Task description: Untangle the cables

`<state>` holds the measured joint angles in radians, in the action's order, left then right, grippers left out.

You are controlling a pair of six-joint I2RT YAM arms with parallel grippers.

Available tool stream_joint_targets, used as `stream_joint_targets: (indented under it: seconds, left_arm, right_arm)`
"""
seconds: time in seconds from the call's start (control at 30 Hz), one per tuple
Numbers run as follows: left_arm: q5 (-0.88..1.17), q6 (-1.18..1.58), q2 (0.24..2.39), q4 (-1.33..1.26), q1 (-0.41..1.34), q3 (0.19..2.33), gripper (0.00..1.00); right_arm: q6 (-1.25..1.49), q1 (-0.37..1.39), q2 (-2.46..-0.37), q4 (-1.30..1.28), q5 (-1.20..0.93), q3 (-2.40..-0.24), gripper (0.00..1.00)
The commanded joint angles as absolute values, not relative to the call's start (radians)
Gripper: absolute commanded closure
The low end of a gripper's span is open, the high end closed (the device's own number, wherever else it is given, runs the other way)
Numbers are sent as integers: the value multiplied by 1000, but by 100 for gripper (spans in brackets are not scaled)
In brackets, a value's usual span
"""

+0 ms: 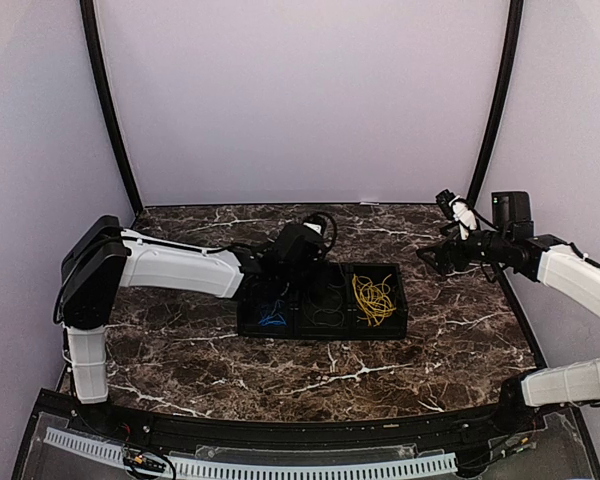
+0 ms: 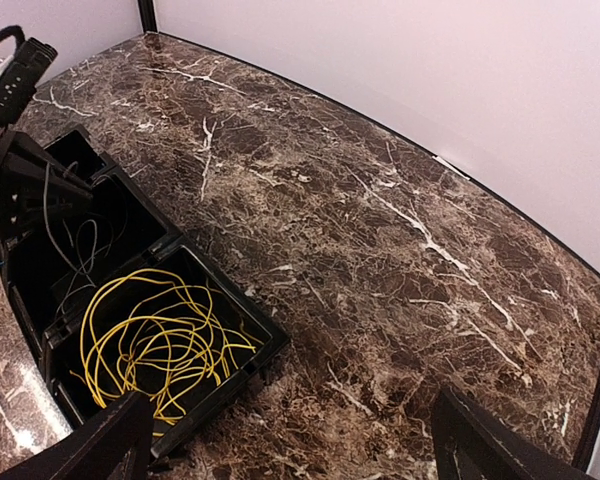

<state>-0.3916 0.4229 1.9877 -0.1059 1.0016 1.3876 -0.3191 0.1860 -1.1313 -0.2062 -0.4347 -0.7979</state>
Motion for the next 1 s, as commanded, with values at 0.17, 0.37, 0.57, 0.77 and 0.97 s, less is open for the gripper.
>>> stream_joint_targets:
  seconds: [0.17, 0.37, 0.57, 0.77, 0.97]
  left_arm:
    - [-339, 467, 1988, 31, 991, 1453, 60]
    - [-320, 484, 1914, 39, 992, 1387, 57]
    - [-359, 454, 1758, 40, 990, 1278, 52]
    - [-472, 376, 1580, 201, 941, 1226, 38]
    - [-578, 263, 1387, 344, 843, 1235, 26]
  right_arm:
    - [-304, 183, -1134, -150, -408, -789, 1]
    - [-297, 182, -1121, -135, -377, -780, 1]
    - [-248, 182, -1096, -98, -314, -776, 1]
    - [-145, 182, -1082, -83, -219, -846, 1]
    - [-137, 183, -1099, -174, -103, -1054, 1]
